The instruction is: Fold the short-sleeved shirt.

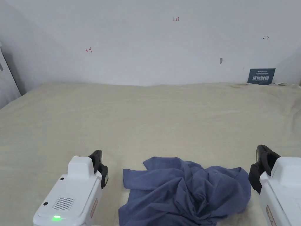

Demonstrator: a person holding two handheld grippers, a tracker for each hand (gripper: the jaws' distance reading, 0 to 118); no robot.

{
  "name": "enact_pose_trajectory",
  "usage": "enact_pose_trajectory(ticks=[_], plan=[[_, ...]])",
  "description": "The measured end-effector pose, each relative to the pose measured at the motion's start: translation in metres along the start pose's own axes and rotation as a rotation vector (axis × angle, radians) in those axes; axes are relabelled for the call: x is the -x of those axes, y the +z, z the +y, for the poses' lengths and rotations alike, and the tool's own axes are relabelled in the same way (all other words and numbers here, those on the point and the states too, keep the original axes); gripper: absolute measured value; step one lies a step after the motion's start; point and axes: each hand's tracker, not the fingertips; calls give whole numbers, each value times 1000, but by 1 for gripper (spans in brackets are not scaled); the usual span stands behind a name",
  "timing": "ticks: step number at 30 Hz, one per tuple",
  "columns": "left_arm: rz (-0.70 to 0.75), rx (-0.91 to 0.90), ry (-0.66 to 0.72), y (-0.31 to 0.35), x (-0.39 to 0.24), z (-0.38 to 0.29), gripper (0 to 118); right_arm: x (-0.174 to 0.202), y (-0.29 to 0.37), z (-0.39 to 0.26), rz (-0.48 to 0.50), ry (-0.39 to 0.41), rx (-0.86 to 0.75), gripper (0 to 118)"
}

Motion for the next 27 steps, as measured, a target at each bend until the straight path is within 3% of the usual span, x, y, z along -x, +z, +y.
enact_pose_trajectory(ticks=[8, 21, 22, 24, 26, 27], plan=[[-54, 188, 29, -53, -2, 14, 0, -3, -12, -1, -6, -3, 13, 0], [-198, 727, 64, -220, -14, -27, 2, -12, -56, -20, -45, 6, 84, 0], [-208, 758, 61, -231, -15, -34, 9, -13, -59, -22, -49, 8, 90, 0], [-206, 820, 76, -248, -15, -47, 11, -14, -63, -26, -56, 10, 105, 0], [-206, 868, 88, -261, -15, -58, 34, -17, -67, -31, -62, 12, 119, 0], [-200, 886, 84, -257, -20, -55, 54, -18, -69, -33, -64, 13, 126, 0]])
